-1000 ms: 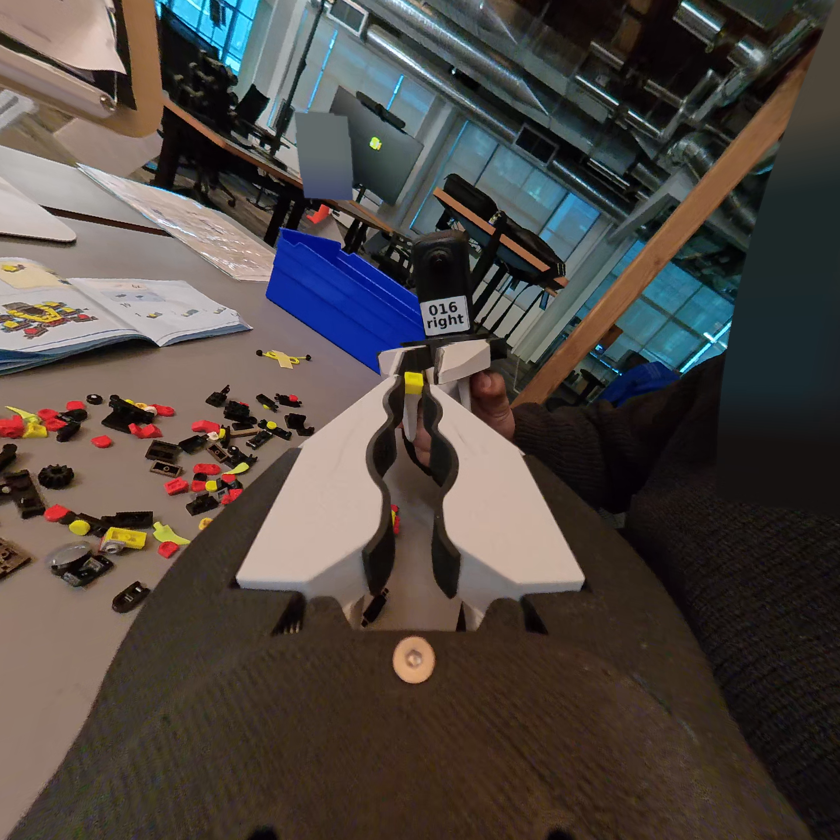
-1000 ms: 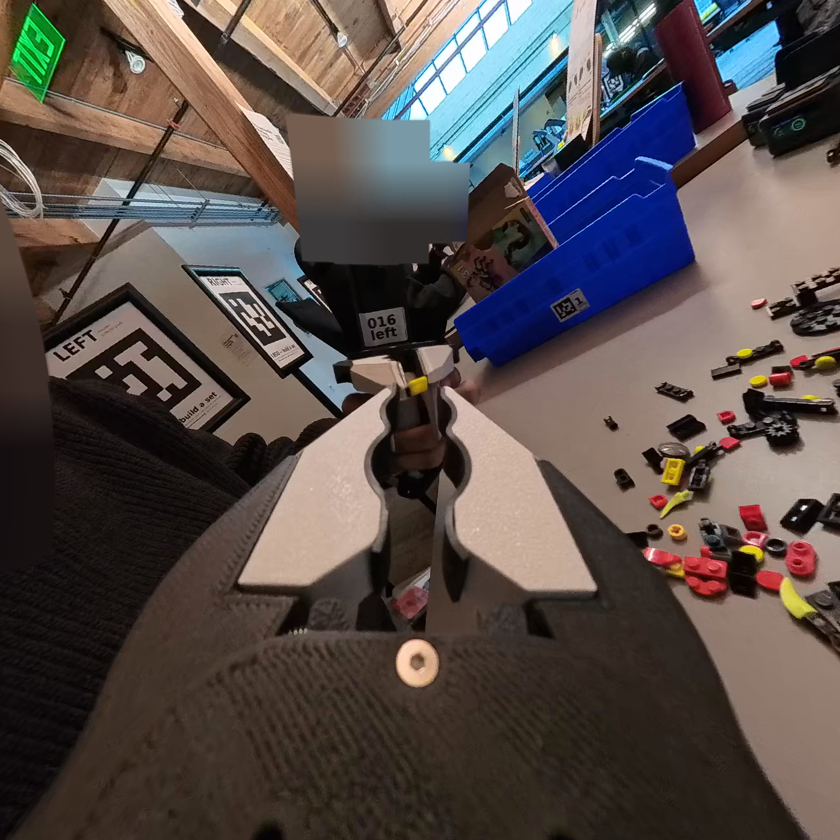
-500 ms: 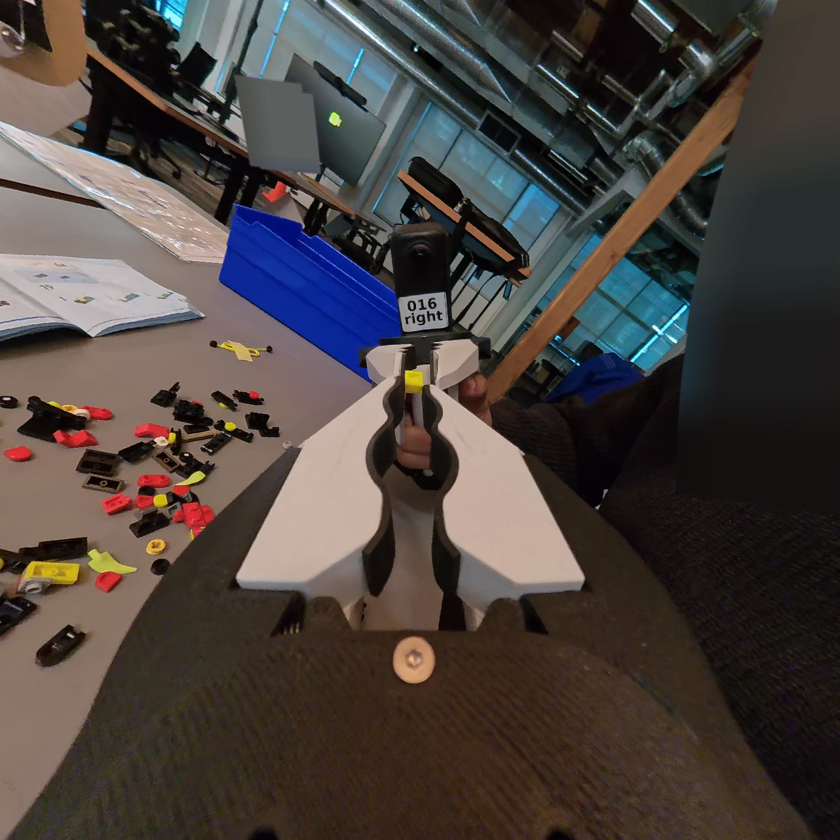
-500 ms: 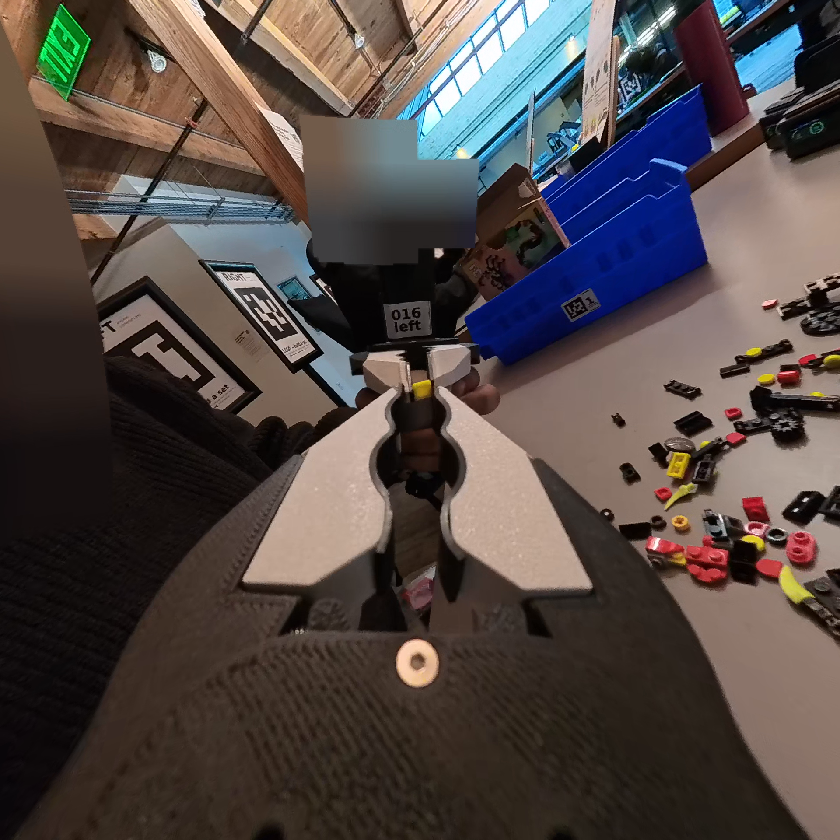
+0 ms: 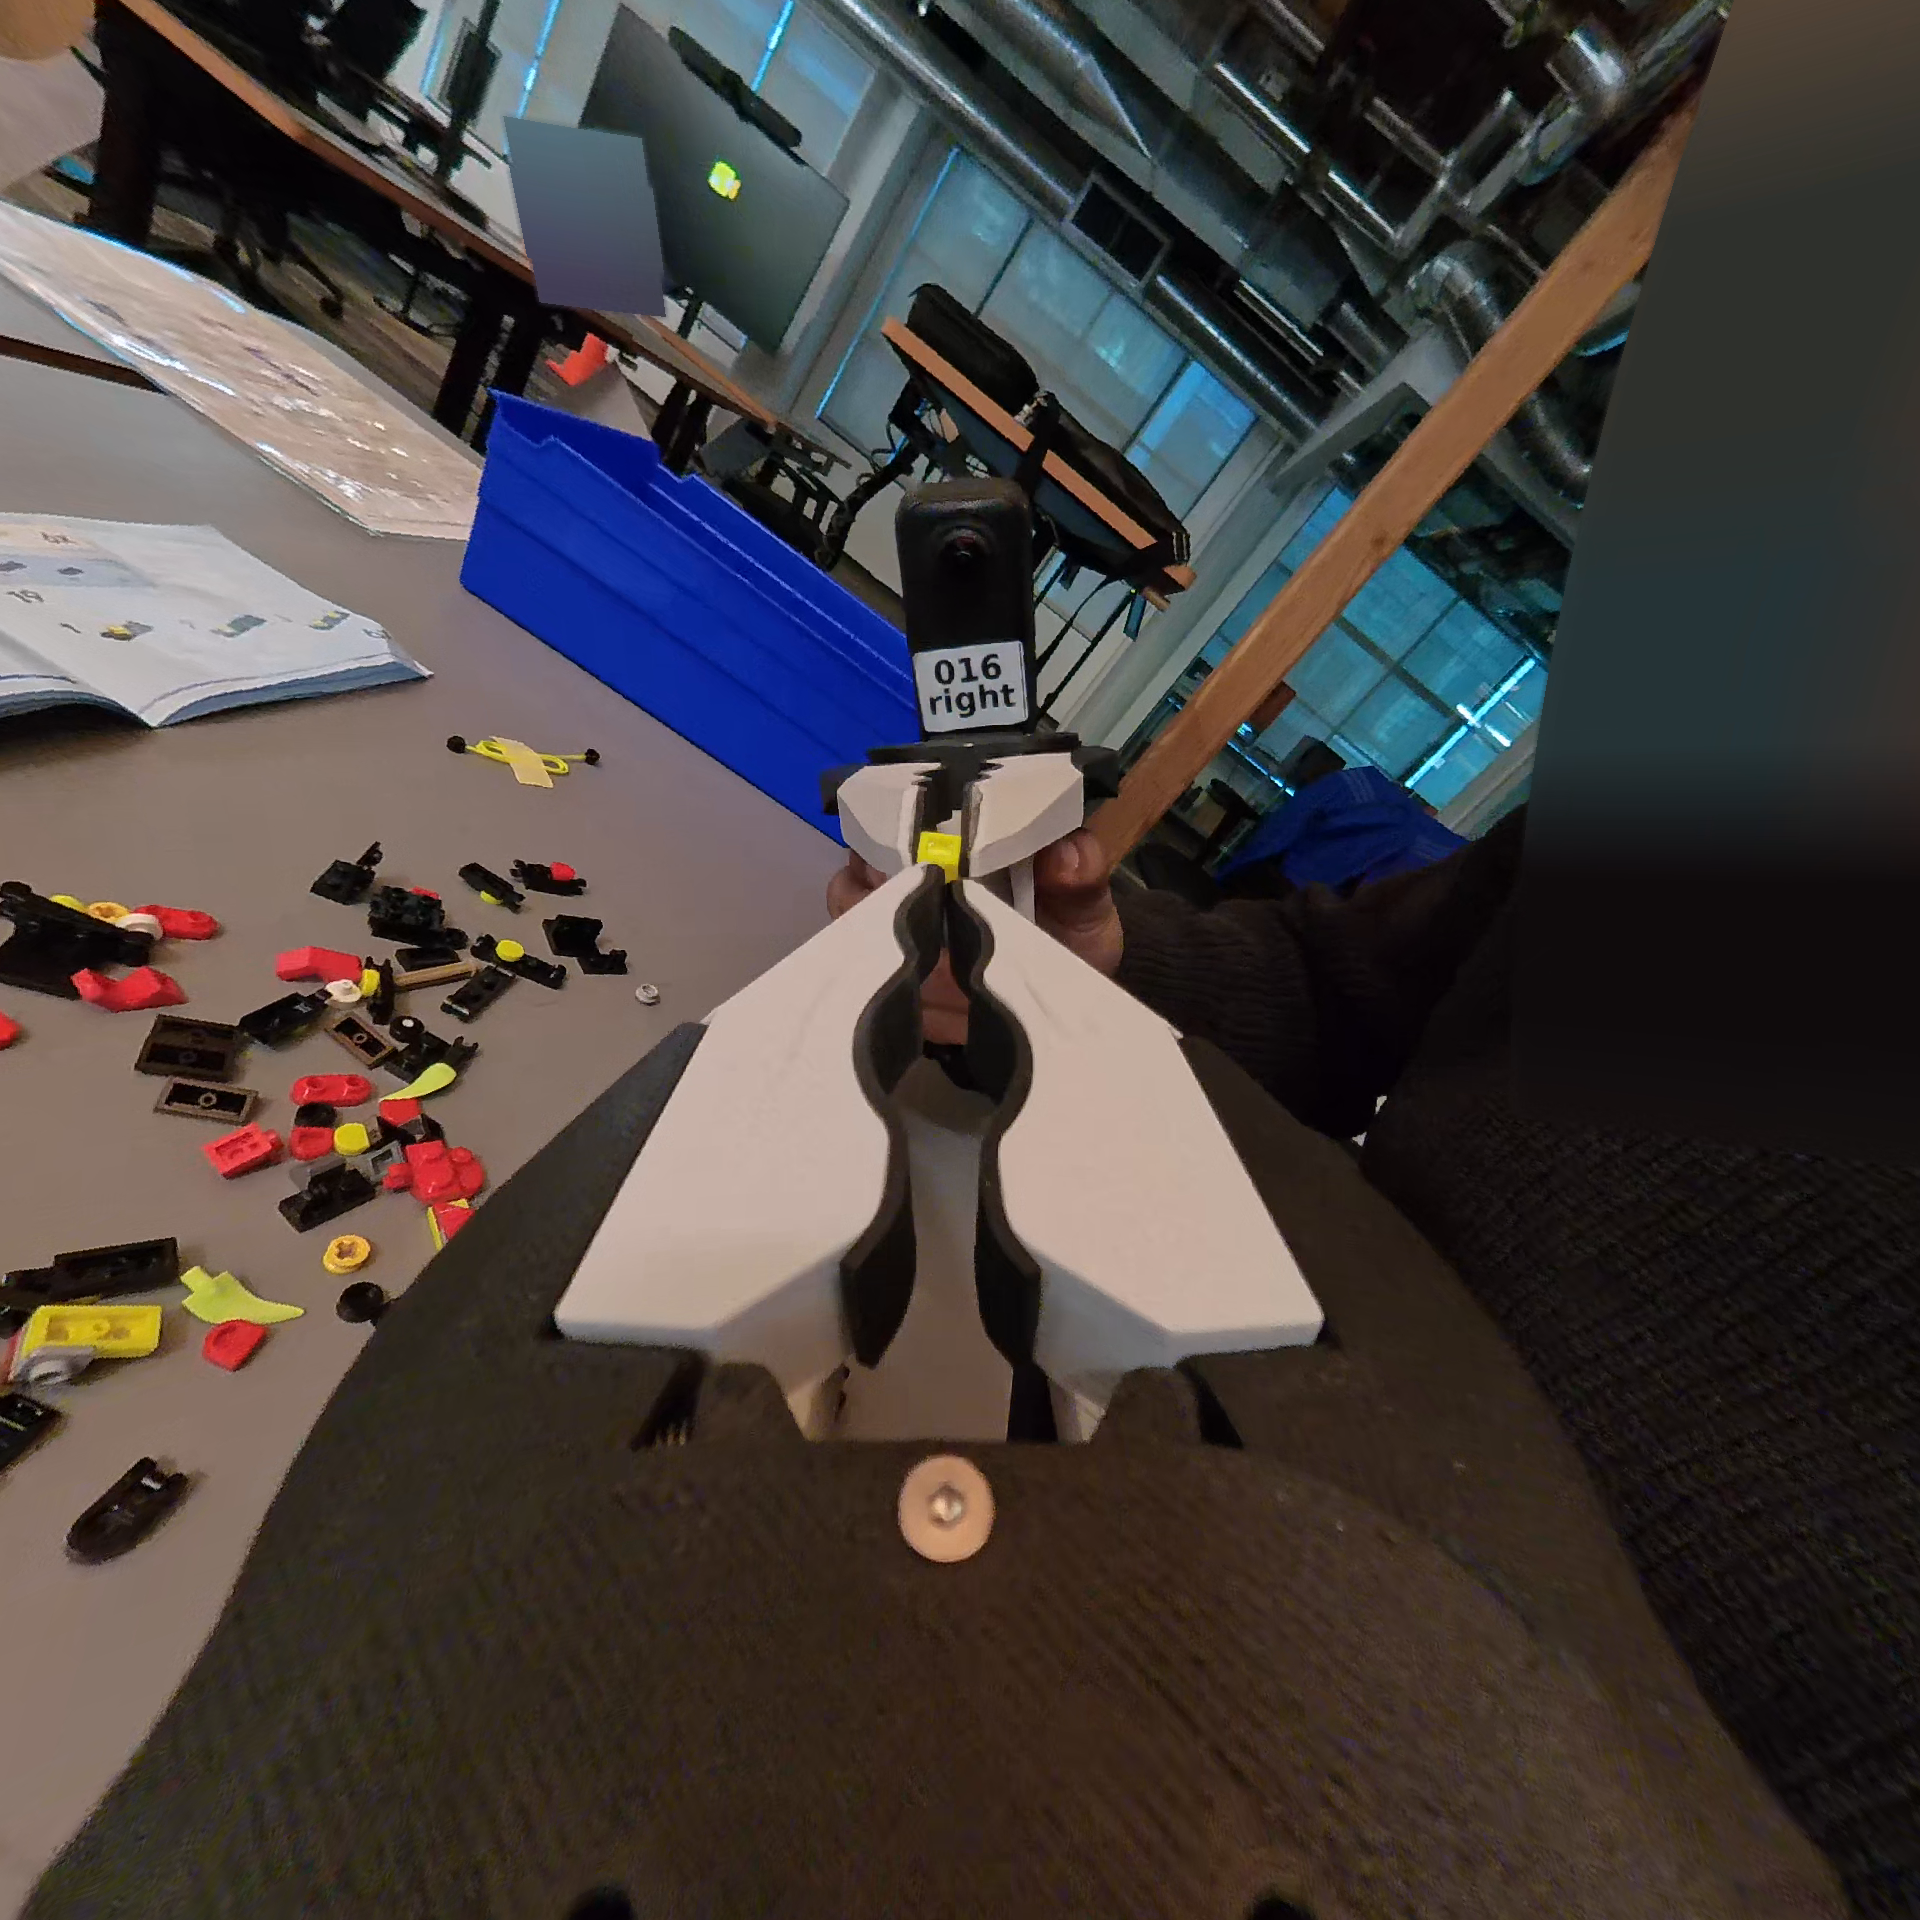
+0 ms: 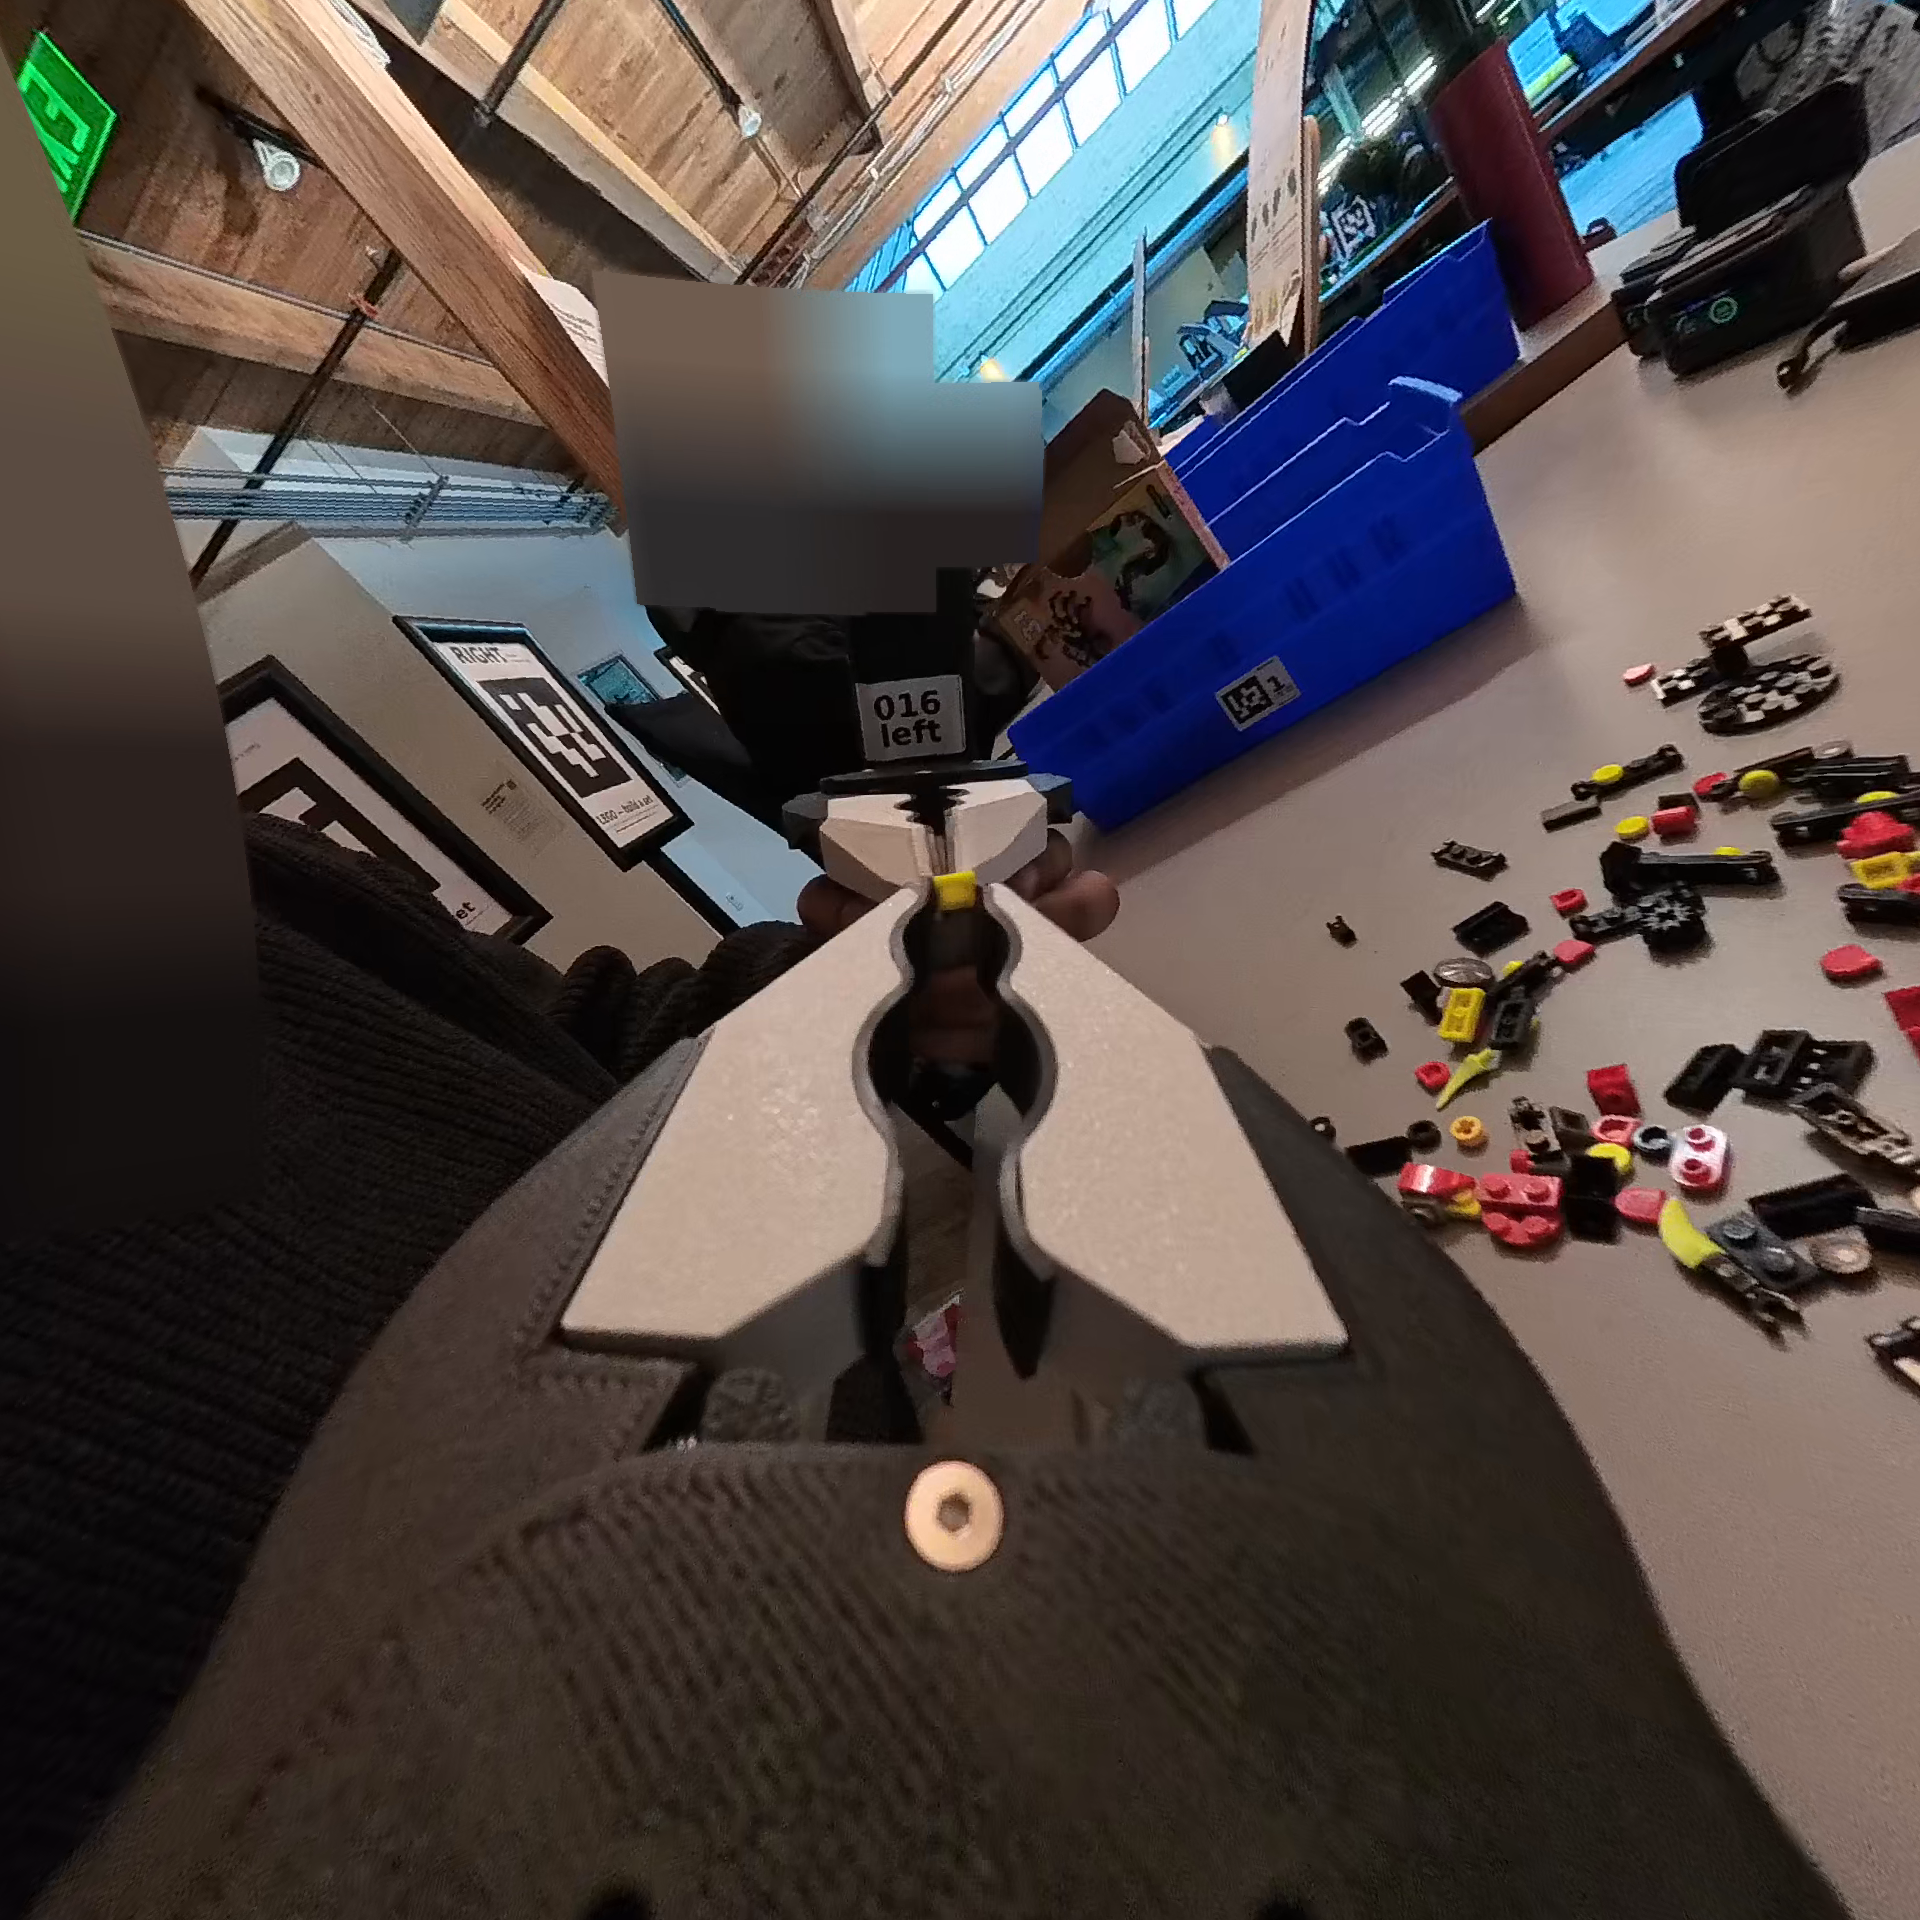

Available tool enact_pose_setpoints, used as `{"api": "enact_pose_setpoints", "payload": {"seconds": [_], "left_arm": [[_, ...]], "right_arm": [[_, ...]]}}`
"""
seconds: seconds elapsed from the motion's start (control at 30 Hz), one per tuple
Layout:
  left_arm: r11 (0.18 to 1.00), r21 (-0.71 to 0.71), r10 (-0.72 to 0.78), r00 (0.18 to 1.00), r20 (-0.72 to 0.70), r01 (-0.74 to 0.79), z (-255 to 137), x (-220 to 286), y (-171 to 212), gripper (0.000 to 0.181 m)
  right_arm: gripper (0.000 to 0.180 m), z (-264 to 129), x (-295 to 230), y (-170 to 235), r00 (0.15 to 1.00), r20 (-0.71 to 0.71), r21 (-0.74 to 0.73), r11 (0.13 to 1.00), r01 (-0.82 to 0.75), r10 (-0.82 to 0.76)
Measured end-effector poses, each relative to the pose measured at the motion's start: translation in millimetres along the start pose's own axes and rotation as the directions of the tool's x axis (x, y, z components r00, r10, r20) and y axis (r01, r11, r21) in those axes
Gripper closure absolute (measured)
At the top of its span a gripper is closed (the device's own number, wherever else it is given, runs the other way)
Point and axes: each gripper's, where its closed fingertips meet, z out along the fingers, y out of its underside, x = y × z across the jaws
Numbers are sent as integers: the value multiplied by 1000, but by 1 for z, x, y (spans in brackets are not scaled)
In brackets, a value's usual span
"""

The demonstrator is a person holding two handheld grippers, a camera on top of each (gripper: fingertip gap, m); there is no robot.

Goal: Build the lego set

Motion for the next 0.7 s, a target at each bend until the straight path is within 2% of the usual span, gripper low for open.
{"api": "enact_pose_setpoints", "payload": {"seconds": [0.1, 0.17, 0.3, 0.4, 0.5, 0.7], "left_arm": [[1000, -5, 2, 1000, 17, -2, -2, -4, 0, 181], [1000, -12, -6, 999, 42, 6, -3, -10, 1, 181], [997, -32, -67, 994, 92, 70, -5, -24, 6, 176], [983, -69, -160, 981, 113, 169, -3, -34, 17, 167], [960, -107, -243, 958, 156, 260, -1, -44, 29, 162], [920, -177, -314, 929, 197, 349, 0, -49, 48, 167]], "right_arm": [[174, -4, 8, -1, 999, -40, -2, 1000, 4, -4], [174, -7, 17, 0, 993, -100, -37, 998, 58, -61], [174, -14, 35, 8, 907, -245, -210, 932, 295, -342], [174, -17, 47, 15, 772, -300, -372, 814, 446, -560], [174, -16, 52, 25, 632, -279, -506, 670, 543, -723], [174, -9, 51, 42, 386, -151, -661, 383, 645, -910]]}}
